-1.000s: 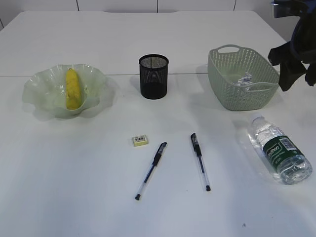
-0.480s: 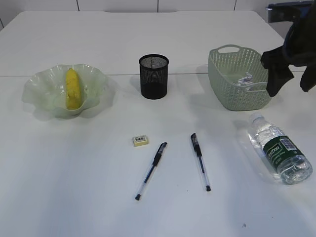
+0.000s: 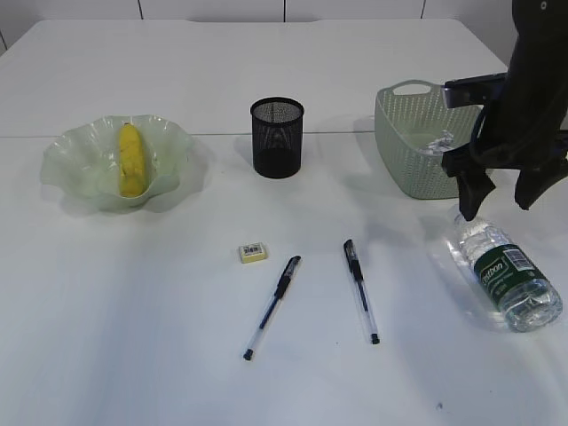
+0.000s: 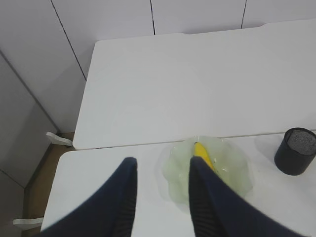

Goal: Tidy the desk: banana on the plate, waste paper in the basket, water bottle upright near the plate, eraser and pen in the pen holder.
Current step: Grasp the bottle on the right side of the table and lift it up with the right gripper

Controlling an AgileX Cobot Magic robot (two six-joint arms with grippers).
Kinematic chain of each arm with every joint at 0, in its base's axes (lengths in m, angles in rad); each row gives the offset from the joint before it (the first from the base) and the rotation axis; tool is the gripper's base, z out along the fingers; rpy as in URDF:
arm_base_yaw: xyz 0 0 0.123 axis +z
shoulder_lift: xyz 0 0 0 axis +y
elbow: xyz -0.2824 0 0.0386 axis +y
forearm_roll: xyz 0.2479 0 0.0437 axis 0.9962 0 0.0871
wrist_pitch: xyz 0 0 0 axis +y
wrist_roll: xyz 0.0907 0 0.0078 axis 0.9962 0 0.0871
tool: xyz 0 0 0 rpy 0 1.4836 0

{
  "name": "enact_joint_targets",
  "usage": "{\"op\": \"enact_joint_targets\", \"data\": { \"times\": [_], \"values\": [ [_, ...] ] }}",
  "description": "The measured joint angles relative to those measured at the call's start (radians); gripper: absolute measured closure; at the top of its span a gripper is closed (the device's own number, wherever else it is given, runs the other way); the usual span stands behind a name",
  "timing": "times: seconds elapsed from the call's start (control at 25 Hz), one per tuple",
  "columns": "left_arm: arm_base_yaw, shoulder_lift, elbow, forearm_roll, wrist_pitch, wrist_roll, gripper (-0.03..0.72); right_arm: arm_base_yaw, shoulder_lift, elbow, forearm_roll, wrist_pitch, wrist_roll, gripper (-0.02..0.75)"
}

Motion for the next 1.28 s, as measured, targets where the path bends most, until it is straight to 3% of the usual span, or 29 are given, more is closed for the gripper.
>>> {"op": "enact_joint_targets", "data": {
  "times": [0.52,1.28],
  "values": [
    [0.000,0.000,0.000,-0.004,0.000,0.000,0.446,0.000,0.126,-0.085,-0.027,-0.008,-0.002,0.168],
    [0.000,-0.008,0.000,-0.004,0.000,0.000,0.446,-0.026,0.174,-0.085,-0.059,-0.010,-0.002,0.168]
  ]
}}
